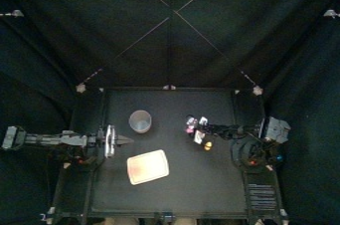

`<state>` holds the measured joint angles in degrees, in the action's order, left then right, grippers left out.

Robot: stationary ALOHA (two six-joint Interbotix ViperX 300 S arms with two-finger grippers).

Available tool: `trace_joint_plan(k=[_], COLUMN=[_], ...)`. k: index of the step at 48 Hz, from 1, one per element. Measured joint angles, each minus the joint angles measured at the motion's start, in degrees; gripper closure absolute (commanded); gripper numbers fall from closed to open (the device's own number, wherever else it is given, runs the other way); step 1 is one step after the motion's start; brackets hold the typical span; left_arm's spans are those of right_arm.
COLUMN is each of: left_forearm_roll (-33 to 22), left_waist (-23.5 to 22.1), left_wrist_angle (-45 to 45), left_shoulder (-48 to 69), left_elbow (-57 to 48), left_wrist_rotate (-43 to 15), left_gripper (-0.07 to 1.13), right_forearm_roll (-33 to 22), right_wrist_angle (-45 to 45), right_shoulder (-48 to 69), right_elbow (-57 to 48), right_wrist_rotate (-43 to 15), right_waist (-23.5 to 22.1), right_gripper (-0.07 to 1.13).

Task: Pick the pink ball then place it in the grey bowl
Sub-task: Place pink ball in the grey bowl

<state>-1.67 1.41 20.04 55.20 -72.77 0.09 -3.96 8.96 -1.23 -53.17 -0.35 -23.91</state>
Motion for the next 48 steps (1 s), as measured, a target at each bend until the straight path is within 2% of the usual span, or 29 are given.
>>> trace_joint_plan(k=[9,16,22,28,36,44,48], left_forearm_roll=[0.00,0.00,0.00,-0.09,-0.09,-0.09,-0.09], left_waist=[0.09,0.44,1.05,1.49,1.58,1.93,2.02], left_wrist_angle=[0.00,-0.09,0.00,0.00,0.00,0.00,0.00], left_shoulder=[0.00,-0.09,-0.09,-0.09,-0.09,0.00,0.00], left_elbow=[0.00,0.00,0.00,-0.09,-0.44,-0.70,-0.88], left_wrist_rotate=[0.00,0.00,0.00,0.00,0.00,0.00,0.00], left_gripper=[1.04,1.04,1.04,1.04,1.04,1.04,1.04], right_forearm_roll=[0.09,-0.53,-3.16,-6.42,-6.94,-6.42,-5.98], right_wrist_angle=[-0.35,-0.35,-0.09,0.09,-0.97,-7.03,-10.99], right_shoulder=[0.00,-1.23,-4.57,-10.02,-18.63,-25.84,-28.04], right_elbow=[5.01,14.77,24.61,34.10,45.09,53.88,56.69], right_wrist_rotate=[-0.18,0.70,1.05,0.26,-0.35,-0.35,-0.35], right_waist=[3.08,8.53,10.72,10.72,10.02,8.44,8.00], right_gripper=[0.40,0.40,0.40,0.40,0.40,0.38,0.33])
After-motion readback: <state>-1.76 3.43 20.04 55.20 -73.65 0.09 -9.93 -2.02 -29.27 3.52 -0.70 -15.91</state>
